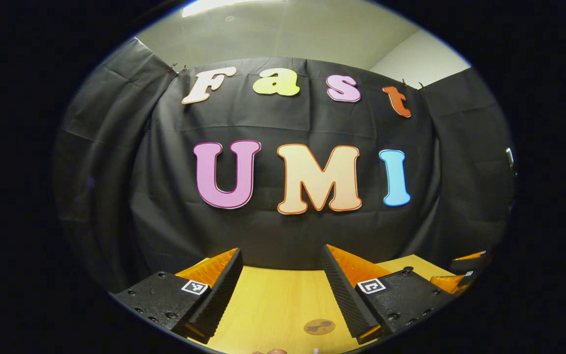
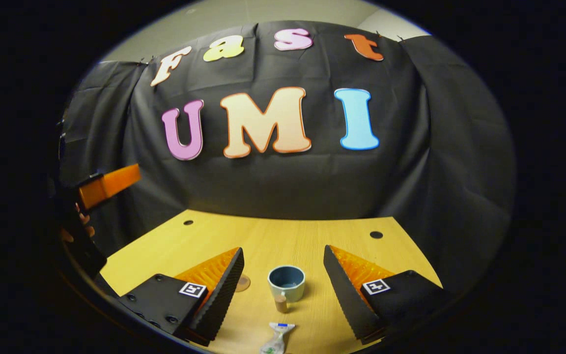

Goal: Put the toothbrush and toothpaste on the desktop into the cup, then pick up the cup and place it on the coaster on the desktop.

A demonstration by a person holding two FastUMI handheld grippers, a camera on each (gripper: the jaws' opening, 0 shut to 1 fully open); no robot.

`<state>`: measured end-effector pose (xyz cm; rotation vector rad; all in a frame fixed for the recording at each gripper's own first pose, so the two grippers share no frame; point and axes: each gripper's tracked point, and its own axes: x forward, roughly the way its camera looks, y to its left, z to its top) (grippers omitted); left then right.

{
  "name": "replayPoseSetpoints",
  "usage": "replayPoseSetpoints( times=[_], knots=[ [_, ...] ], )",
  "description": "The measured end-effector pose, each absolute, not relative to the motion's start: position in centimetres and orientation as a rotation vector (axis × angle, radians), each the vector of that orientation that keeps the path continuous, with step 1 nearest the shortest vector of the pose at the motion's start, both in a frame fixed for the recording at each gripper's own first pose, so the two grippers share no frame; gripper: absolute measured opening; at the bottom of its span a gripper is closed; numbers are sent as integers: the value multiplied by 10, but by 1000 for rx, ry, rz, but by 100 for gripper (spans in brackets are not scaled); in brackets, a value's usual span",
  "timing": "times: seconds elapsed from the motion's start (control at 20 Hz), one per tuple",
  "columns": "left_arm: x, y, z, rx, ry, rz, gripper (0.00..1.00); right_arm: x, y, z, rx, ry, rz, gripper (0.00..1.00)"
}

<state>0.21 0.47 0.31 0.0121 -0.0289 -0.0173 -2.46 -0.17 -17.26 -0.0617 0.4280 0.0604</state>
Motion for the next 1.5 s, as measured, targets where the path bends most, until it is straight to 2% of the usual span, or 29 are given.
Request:
replayPoseSetpoints(
  times=[0.45,0.55,0.75,0.8,0.85,0.9,1.1,1.2,1.25,1.3,1.4,1.5],
  knots=[
    [-2,15,-8,36,-2,0,94,-57,-4,-282,-127,756,98,97],
    [-3,17,-13,39,11,5,94,-68,2,-303,-103,845,113,100],
    [-3,21,-19,36,32,13,94,-84,-7,-332,-120,975,94,99],
    [-4,23,-20,38,33,17,94,-89,-11,-341,-139,1005,87,96],
    [-3,24,-21,40,37,19,94,-95,-13,-349,-150,1036,84,100],
    [-3,25,-21,41,40,21,94,-99,-15,-356,-152,1064,80,96],
    [-3,29,-28,46,57,27,94,-116,-20,-381,-152,1174,66,100],
    [-4,29,-32,48,68,26,94,-121,-23,-392,-163,1213,59,96],
    [-5,29,-35,51,74,25,94,-125,-24,-396,-167,1234,55,100],
    [-5,29,-37,53,81,24,94,-126,-24,-400,-169,1247,54,96],
    [-4,28,-41,54,94,22,94,-128,-25,-408,-166,1270,49,96],
    [-6,27,-45,54,109,24,94,-130,-25,-413,-161,1298,51,88]
  ],
)
